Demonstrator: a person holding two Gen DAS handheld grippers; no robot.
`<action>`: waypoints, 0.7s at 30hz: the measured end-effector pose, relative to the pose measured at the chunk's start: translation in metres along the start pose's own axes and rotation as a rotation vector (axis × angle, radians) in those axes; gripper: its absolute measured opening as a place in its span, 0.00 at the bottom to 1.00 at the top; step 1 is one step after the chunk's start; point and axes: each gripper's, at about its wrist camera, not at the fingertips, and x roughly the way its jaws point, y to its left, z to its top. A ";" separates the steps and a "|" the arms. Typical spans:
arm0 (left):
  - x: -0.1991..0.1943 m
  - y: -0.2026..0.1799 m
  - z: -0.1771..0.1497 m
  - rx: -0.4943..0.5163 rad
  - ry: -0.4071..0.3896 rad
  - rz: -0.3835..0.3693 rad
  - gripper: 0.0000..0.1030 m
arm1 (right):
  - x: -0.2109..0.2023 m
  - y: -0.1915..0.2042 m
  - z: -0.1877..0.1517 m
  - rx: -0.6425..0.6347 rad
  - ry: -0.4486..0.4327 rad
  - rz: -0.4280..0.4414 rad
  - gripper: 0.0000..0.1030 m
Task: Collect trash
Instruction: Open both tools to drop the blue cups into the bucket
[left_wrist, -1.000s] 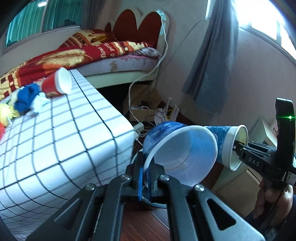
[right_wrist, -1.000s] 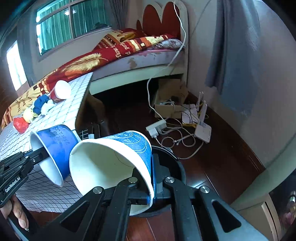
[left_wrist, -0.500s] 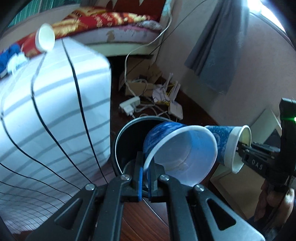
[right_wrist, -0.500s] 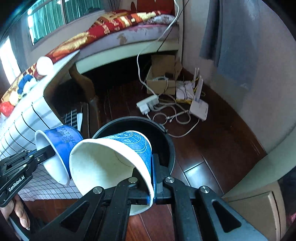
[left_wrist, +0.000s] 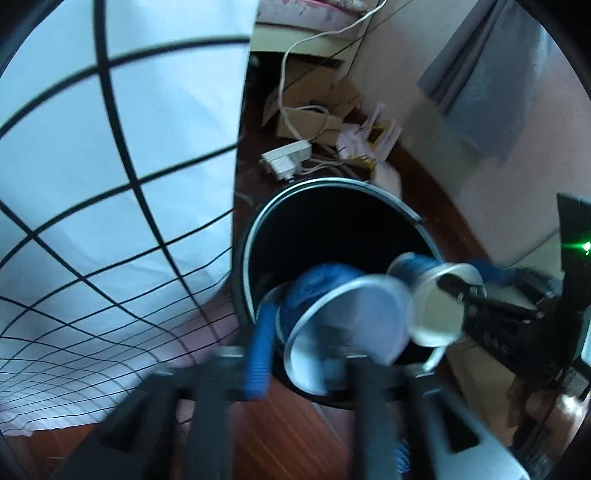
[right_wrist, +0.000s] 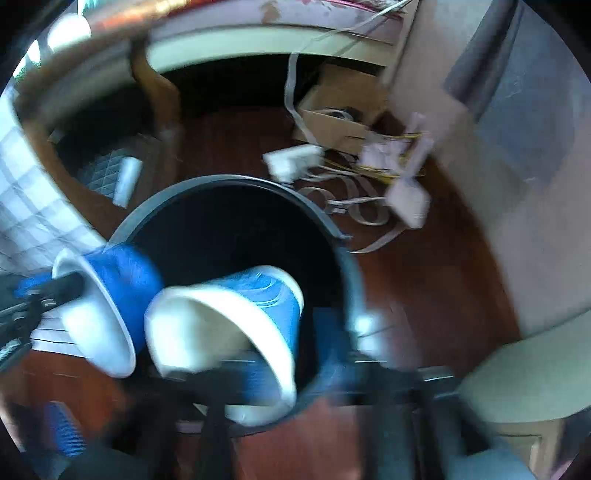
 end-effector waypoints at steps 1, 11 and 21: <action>-0.002 0.001 -0.002 0.003 -0.009 0.021 0.73 | 0.000 -0.004 -0.002 0.012 -0.008 0.002 0.93; -0.013 0.011 -0.013 0.010 -0.054 0.067 0.97 | -0.012 -0.028 -0.008 0.090 -0.026 -0.017 0.98; -0.041 0.024 -0.017 -0.023 -0.118 0.091 0.99 | -0.032 -0.010 -0.006 0.082 -0.073 -0.011 0.99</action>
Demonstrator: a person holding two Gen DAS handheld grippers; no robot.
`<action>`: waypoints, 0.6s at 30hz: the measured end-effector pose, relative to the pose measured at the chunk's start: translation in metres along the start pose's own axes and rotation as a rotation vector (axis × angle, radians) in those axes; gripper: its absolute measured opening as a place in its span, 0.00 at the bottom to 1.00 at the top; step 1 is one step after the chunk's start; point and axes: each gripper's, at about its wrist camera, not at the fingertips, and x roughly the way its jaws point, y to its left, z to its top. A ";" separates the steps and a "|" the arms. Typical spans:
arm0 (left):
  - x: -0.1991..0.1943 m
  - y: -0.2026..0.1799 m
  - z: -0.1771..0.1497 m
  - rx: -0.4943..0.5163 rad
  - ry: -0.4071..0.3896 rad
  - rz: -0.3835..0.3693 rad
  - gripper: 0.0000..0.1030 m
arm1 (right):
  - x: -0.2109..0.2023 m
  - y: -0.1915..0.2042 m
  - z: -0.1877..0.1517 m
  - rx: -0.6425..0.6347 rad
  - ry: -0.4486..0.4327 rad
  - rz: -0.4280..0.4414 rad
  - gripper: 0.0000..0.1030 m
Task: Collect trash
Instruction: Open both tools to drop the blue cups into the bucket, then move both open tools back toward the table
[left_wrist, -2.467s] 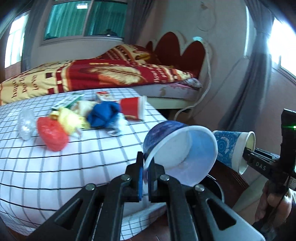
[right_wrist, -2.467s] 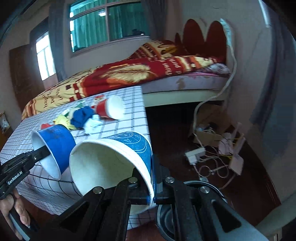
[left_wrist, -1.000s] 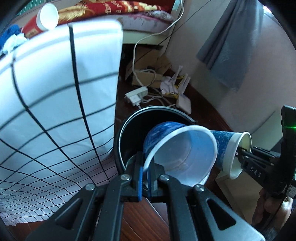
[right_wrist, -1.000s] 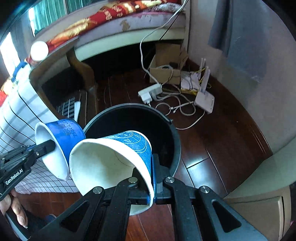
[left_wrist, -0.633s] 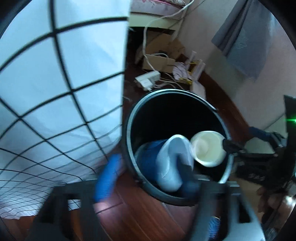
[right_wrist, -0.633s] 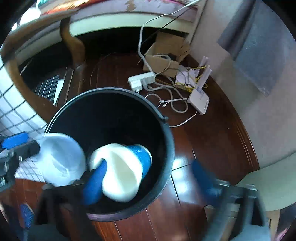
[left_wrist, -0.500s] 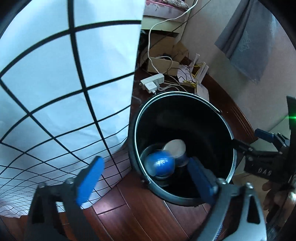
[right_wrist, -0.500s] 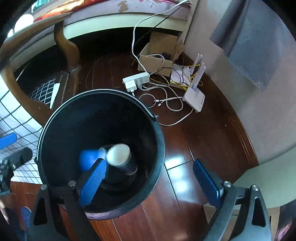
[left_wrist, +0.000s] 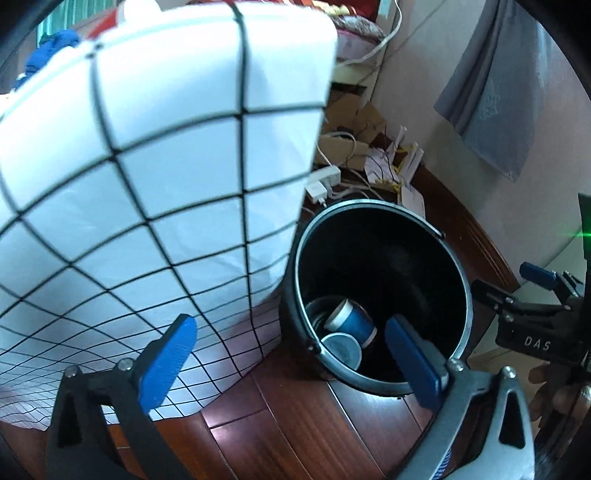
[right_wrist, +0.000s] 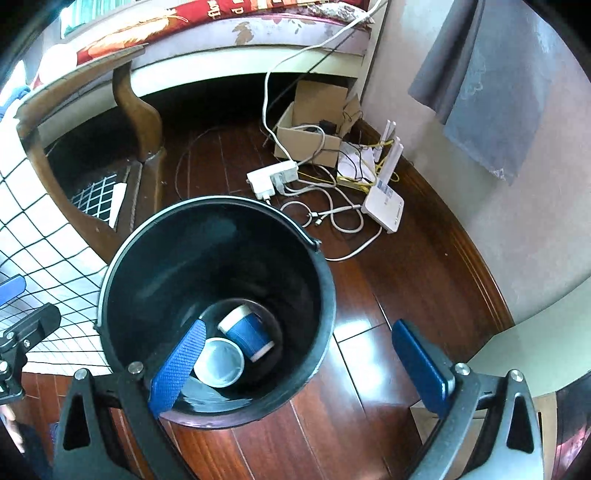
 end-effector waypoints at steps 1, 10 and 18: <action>-0.003 0.002 0.000 -0.002 -0.003 0.001 0.99 | -0.002 0.002 0.000 -0.002 -0.004 0.003 0.99; -0.042 0.019 0.002 -0.034 -0.067 0.017 0.99 | -0.032 0.031 0.009 -0.040 -0.052 0.037 0.99; -0.084 0.039 0.011 -0.073 -0.133 0.031 1.00 | -0.077 0.057 0.026 -0.045 -0.141 0.086 1.00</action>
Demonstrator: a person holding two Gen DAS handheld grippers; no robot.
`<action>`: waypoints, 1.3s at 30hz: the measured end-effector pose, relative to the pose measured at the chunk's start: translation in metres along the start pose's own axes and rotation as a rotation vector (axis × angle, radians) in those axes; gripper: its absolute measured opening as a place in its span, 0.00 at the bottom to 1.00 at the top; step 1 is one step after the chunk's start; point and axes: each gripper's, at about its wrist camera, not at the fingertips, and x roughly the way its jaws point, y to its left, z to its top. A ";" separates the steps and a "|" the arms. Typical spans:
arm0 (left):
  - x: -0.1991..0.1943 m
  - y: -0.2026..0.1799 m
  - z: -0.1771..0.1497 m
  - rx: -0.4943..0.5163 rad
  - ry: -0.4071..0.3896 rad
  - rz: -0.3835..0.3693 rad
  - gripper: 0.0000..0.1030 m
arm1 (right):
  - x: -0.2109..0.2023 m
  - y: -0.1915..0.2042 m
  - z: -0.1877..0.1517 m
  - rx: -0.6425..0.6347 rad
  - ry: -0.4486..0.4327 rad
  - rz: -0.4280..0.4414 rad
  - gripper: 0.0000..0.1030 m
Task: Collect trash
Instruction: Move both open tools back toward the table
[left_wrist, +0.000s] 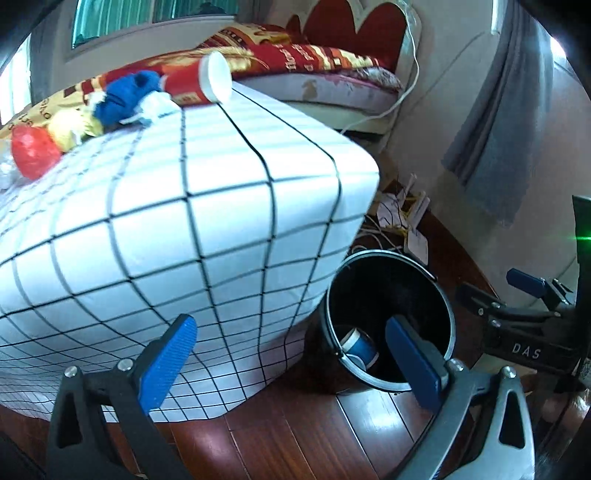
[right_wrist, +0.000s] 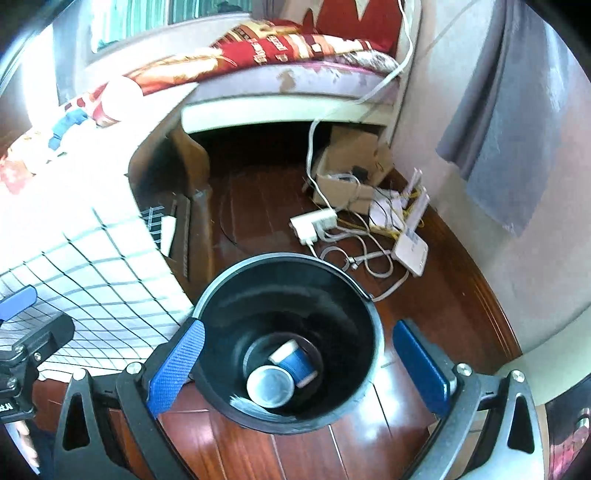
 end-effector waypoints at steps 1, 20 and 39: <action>-0.003 0.001 0.001 -0.002 -0.005 0.003 1.00 | -0.003 0.003 0.002 -0.006 -0.009 0.002 1.00; -0.058 0.041 0.013 -0.051 -0.109 0.092 0.99 | -0.065 0.047 0.033 -0.015 -0.320 0.104 1.00; -0.081 0.177 0.057 -0.169 -0.223 0.301 0.91 | -0.047 0.186 0.118 -0.218 -0.279 0.353 0.99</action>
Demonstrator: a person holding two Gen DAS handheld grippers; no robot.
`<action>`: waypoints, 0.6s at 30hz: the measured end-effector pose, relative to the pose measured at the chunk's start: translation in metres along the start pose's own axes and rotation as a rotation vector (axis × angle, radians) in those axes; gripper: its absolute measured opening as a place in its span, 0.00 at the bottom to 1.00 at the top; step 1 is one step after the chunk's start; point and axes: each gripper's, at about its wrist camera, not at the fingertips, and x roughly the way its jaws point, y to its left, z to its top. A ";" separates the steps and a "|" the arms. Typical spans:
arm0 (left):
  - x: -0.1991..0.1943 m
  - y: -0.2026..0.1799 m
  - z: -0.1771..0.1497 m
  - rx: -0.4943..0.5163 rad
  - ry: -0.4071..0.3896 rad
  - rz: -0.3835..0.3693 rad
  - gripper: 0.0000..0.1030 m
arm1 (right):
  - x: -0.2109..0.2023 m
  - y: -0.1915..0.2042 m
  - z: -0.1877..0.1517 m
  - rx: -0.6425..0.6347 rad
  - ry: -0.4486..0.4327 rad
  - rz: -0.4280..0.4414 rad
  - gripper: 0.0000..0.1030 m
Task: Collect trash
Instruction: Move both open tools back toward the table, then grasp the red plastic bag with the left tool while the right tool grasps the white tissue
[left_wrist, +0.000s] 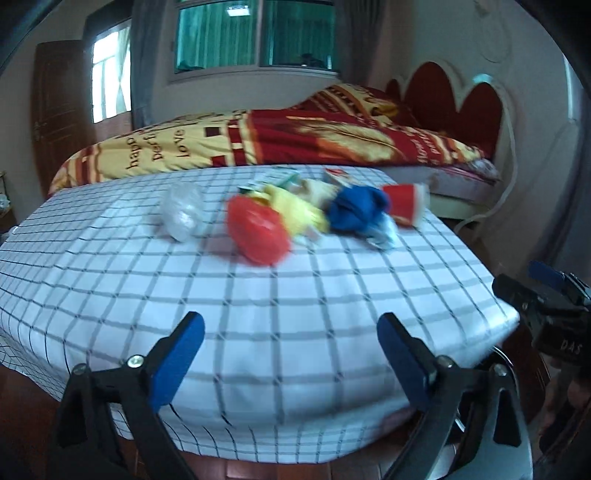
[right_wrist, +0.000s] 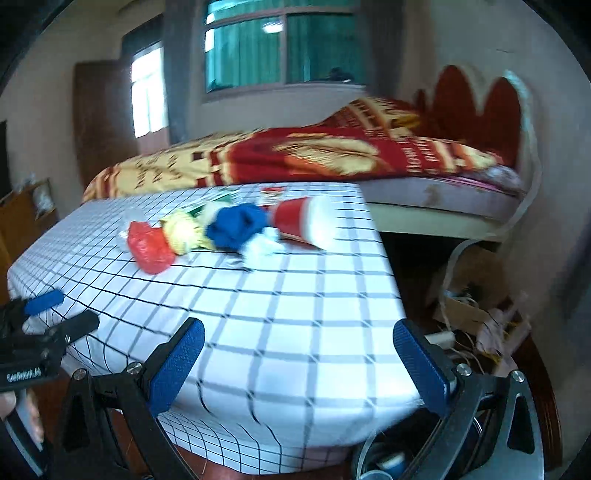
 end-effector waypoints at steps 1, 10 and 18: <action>0.006 0.006 0.005 -0.009 0.002 0.003 0.90 | 0.011 0.007 0.008 -0.017 0.011 0.010 0.98; 0.059 0.024 0.027 -0.036 0.029 -0.018 0.82 | 0.091 0.033 0.038 -0.076 0.141 0.050 0.75; 0.095 0.030 0.039 -0.062 0.074 -0.043 0.77 | 0.150 0.036 0.052 -0.043 0.271 0.078 0.55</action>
